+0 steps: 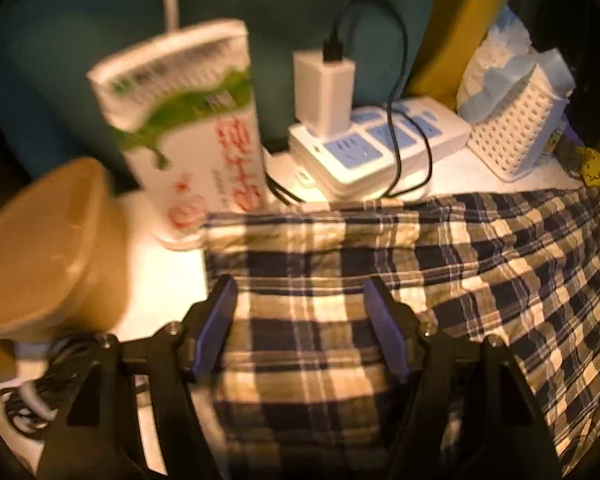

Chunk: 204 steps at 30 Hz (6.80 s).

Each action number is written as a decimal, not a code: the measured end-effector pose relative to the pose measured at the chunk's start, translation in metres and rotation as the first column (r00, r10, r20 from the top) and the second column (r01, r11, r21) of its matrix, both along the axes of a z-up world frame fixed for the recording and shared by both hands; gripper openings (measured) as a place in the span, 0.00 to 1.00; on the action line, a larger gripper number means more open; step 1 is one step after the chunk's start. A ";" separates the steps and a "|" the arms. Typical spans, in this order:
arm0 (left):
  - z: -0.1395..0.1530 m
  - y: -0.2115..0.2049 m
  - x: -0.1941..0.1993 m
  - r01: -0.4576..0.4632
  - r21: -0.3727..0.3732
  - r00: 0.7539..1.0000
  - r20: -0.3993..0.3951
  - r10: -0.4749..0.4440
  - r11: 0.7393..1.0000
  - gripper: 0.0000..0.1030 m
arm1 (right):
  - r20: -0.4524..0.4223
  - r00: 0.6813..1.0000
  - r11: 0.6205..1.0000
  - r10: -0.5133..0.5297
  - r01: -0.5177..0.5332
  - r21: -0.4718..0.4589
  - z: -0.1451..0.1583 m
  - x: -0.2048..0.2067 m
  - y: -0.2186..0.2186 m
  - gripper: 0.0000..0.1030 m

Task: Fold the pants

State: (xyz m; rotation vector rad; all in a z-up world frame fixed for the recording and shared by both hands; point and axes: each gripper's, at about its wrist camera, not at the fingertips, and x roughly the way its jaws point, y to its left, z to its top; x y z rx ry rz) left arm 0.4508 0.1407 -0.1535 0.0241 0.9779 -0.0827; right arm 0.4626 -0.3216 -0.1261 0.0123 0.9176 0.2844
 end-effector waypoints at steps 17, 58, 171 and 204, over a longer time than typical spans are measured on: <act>0.063 0.032 -0.101 -0.207 -0.036 0.943 0.258 0.209 0.978 0.01 | 0.250 0.937 0.962 0.243 -0.199 -0.190 0.065 -0.022 0.081 0.07; 0.028 -0.009 -0.338 -0.179 -0.258 0.981 0.032 0.194 0.949 0.39 | 0.080 0.949 0.936 0.304 -0.282 -0.210 0.035 -0.186 0.031 0.82; 0.001 -0.043 -0.293 -0.048 -0.104 0.998 -0.037 0.044 0.993 0.61 | 0.120 0.978 0.974 0.171 -0.150 -0.168 0.020 -0.250 -0.036 0.11; 0.002 -0.006 -0.426 -0.195 -0.271 0.980 -0.102 0.173 0.943 0.07 | 0.041 0.987 0.963 0.157 -0.144 -0.227 0.023 -0.289 -0.045 0.11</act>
